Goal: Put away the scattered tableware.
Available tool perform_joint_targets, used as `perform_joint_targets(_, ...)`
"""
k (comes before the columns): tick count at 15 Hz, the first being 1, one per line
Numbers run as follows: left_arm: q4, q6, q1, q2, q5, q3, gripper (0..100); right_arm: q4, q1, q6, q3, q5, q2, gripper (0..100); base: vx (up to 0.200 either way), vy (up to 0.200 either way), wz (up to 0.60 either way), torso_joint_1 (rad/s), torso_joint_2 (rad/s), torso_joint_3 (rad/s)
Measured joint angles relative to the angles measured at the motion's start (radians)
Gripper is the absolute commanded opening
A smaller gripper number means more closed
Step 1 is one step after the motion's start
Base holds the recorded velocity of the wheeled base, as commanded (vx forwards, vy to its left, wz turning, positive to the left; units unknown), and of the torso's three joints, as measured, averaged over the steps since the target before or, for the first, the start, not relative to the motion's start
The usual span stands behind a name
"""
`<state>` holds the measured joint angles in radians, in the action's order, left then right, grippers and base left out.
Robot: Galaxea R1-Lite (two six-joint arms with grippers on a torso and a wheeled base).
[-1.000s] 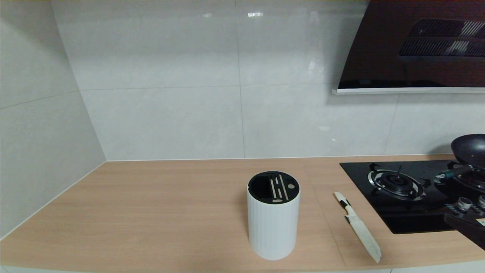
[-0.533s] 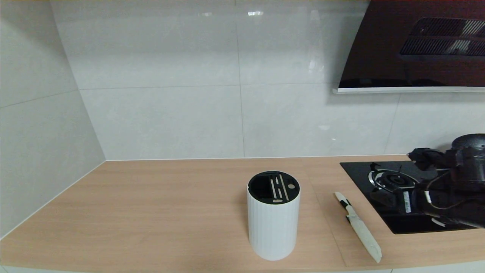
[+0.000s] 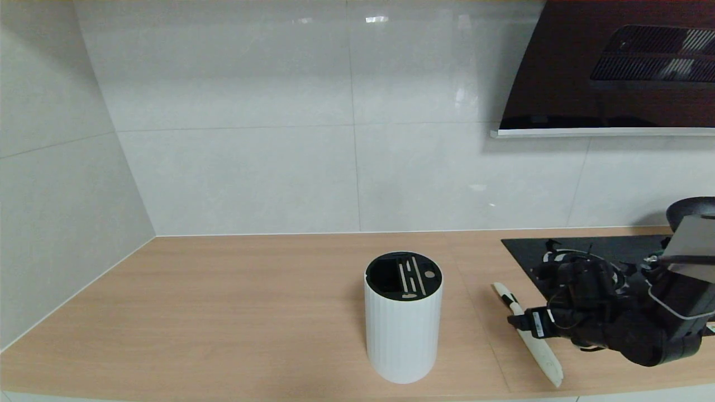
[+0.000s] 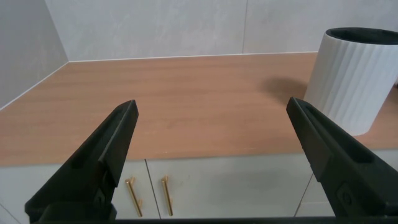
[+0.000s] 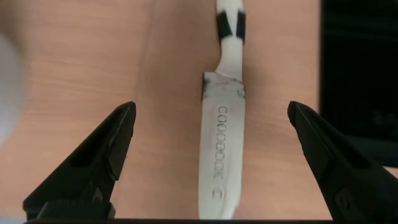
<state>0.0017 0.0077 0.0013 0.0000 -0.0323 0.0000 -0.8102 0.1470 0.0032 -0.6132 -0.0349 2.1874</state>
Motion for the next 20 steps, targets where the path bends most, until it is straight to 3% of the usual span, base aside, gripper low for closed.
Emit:
perform_joint_targets(8, 0.000, 0.000, 0.000, 0.000, 0.000, 0.000, 100, -0.081, -0.002, 0.006, -0.058, -0.010, 0.172, 100, 0.000, 0.000, 0.00, 0.000, 0.00, 0.000)
perform_joint_targets(18, 0.000, 0.000, 0.000, 0.000, 0.000, 0.000, 100, -0.088, -0.033, 0.013, -0.127, -0.047, 0.246, 100, 0.000, 0.000, 0.00, 0.000, 0.00, 0.000)
perform_joint_targets(19, 0.000, 0.000, 0.000, 0.000, 0.000, 0.000, 100, -0.089, -0.033, 0.012, -0.127, -0.047, 0.247, 0, 0.000, 0.000, 0.00, 0.000, 0.00, 0.000)
perform_joint_targets(20, 0.000, 0.000, 0.000, 0.000, 0.000, 0.000, 100, -0.089, -0.033, 0.012, -0.127, -0.046, 0.248, 0, 0.000, 0.000, 0.00, 0.000, 0.00, 0.000)
